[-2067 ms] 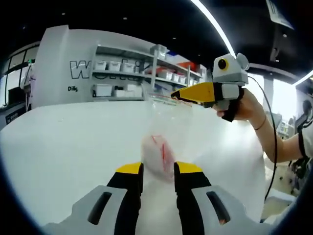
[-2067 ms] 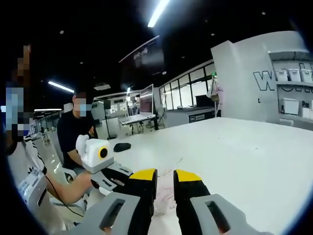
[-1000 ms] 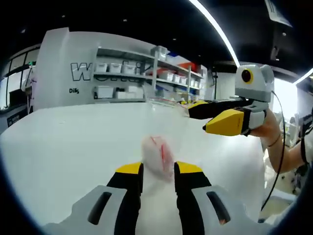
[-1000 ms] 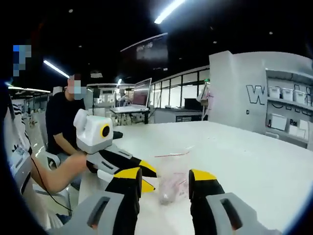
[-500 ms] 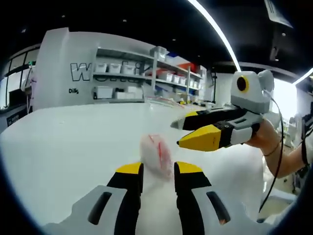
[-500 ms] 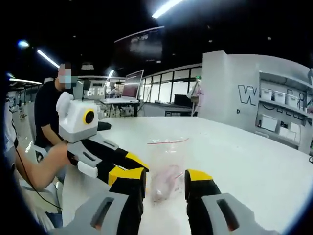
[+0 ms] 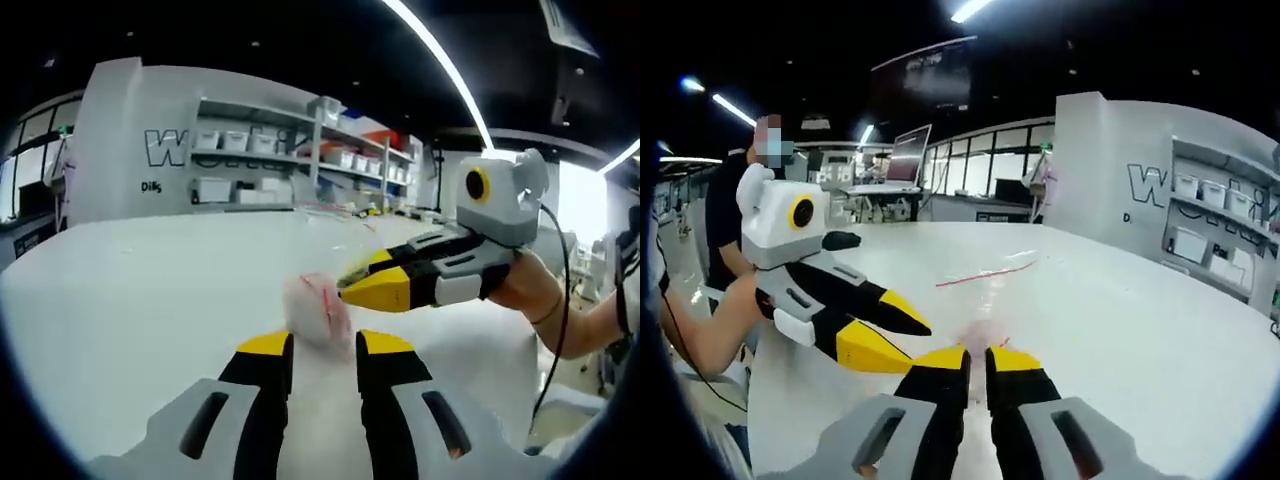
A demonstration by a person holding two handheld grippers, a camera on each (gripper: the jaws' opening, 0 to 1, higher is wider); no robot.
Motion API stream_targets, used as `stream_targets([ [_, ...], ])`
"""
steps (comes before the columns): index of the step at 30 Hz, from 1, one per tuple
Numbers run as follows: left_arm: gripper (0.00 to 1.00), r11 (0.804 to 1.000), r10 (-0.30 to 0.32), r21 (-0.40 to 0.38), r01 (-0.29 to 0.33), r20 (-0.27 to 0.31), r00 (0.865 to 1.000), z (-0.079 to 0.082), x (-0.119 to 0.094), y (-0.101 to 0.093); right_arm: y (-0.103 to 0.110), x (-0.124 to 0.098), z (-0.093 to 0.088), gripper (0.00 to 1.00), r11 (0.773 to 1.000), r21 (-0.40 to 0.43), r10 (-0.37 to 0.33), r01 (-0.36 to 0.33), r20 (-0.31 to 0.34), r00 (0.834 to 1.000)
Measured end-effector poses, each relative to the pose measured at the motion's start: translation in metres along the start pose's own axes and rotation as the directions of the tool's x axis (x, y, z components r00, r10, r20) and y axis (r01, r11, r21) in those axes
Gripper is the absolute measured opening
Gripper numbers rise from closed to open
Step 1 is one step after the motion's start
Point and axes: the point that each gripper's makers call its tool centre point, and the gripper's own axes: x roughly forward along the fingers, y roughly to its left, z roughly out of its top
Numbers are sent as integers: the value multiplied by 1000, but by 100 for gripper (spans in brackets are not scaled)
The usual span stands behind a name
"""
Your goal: Open the resealable bag by pulling the two sides of the seal apart until the entire bag opening is separated and visibly accessible.
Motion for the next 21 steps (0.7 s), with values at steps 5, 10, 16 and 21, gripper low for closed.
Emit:
stream_targets([
  [5,26,1000,1,1,-1,0,1000,0,-1,0,-1,0,1,0,1000,-9,-2,2,-3,1000],
  [10,26,1000,0,2,0,-4,1000,-1,0,-1,-8,0,3,0,1000,2,-5,5,5,1000],
  [16,26,1000,2,6,-2,-14,1000,-5,3,-1,-19,7,5,0,1000,1,-5,5,-5,1000],
  [21,26,1000,7,5,-7,-7,1000,-3,2,1,-24,13,8,0,1000,8,7,-7,-13,1000],
])
